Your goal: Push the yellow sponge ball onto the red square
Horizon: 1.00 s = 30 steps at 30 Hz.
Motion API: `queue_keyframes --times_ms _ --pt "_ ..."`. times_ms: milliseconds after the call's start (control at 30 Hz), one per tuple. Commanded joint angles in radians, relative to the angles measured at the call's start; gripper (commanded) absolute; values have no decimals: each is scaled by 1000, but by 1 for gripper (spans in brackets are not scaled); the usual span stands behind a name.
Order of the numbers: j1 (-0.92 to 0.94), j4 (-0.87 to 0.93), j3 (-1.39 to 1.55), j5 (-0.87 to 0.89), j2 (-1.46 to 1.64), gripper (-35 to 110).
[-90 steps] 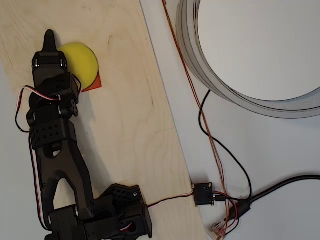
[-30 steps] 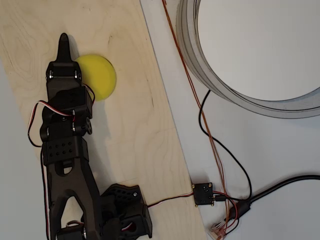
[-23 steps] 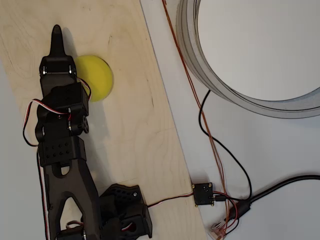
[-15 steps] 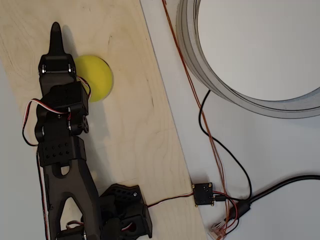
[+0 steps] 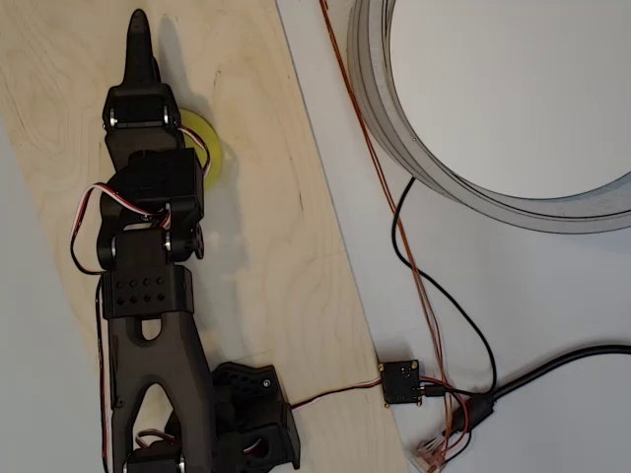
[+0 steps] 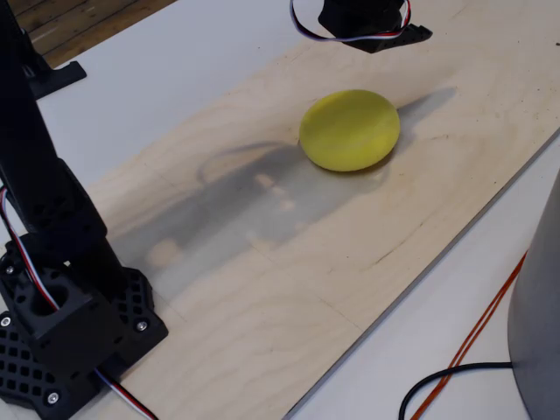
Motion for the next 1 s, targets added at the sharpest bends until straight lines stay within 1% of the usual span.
queue_keyframes --times_ms 0,167,267,433,633,800,967 --pt "20 -61 -17 32 114 26" --pt "-60 -114 -75 -89 202 32" --pt "-92 -118 -114 -118 215 35" --pt "-94 -138 -92 -95 244 36" --pt "-46 -181 -91 -172 264 38" --pt "-52 -204 -86 -153 302 42" --pt "-67 -219 -91 -170 314 43"
